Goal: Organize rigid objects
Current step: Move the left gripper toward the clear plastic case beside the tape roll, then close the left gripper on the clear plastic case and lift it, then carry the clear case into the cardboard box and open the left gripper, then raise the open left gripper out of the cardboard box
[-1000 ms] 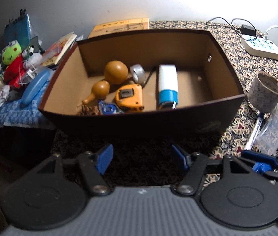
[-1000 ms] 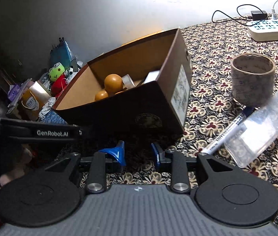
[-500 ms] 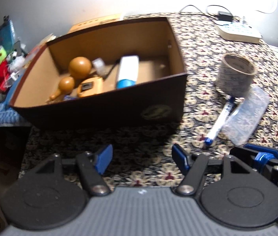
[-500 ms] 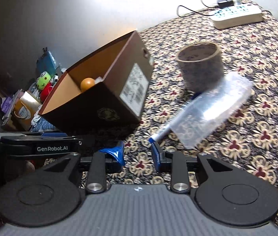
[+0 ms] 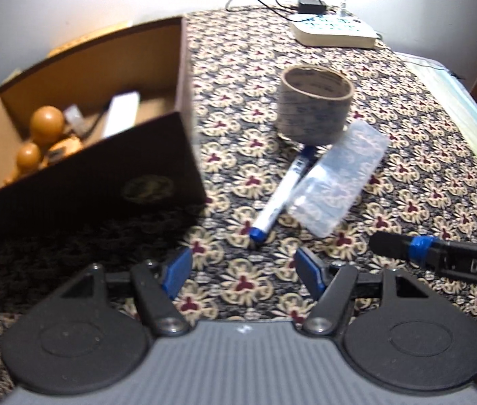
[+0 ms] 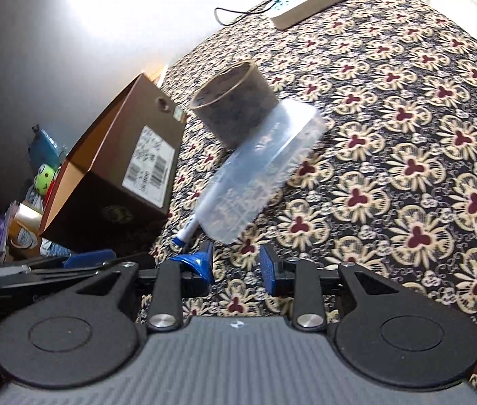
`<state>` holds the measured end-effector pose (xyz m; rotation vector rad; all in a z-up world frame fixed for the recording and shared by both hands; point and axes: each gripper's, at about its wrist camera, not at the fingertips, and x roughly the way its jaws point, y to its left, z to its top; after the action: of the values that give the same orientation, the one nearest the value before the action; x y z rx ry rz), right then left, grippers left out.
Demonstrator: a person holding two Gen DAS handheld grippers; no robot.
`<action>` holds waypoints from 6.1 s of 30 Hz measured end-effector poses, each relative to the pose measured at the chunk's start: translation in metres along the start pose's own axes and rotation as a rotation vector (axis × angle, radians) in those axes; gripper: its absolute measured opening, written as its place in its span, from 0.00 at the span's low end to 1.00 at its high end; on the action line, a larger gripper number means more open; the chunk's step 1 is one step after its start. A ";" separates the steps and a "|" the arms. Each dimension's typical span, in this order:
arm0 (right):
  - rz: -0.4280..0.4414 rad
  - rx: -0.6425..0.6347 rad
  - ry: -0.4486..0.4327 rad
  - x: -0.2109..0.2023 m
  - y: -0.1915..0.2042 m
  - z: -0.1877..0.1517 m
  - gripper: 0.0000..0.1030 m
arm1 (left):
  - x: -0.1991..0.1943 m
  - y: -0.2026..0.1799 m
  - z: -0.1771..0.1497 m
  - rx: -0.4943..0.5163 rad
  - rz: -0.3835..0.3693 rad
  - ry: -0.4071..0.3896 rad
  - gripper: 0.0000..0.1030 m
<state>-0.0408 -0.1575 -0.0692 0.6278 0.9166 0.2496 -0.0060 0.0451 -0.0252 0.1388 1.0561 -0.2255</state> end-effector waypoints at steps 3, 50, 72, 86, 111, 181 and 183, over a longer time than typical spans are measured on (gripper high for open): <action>-0.005 0.041 -0.009 -0.002 -0.011 0.005 0.12 | 0.006 -0.008 0.006 0.021 -0.032 0.009 0.67; -0.029 0.264 -0.070 0.016 -0.052 0.047 0.17 | 0.072 -0.114 0.032 0.356 -0.208 -0.018 0.65; 0.047 0.202 0.032 0.011 -0.028 -0.003 0.19 | 0.041 -0.065 -0.026 0.378 -0.316 0.021 0.64; 0.024 0.170 -0.031 0.018 0.004 -0.009 0.17 | 0.023 -0.051 -0.022 0.417 -0.293 -0.062 0.51; 0.088 -0.272 -0.120 0.090 0.199 0.079 0.16 | -0.017 0.147 0.075 0.033 -0.300 -0.330 0.51; 0.077 -0.255 -0.123 0.050 0.183 0.027 0.17 | -0.054 0.142 0.037 -0.064 0.218 -0.188 0.67; 0.082 -0.258 -0.119 0.048 0.181 0.025 0.17 | -0.056 0.139 0.035 -0.066 0.222 -0.187 0.67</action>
<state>0.0179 -0.0015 0.0196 0.4366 0.7302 0.3937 0.0324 0.1784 0.0413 0.1707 0.8537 -0.0025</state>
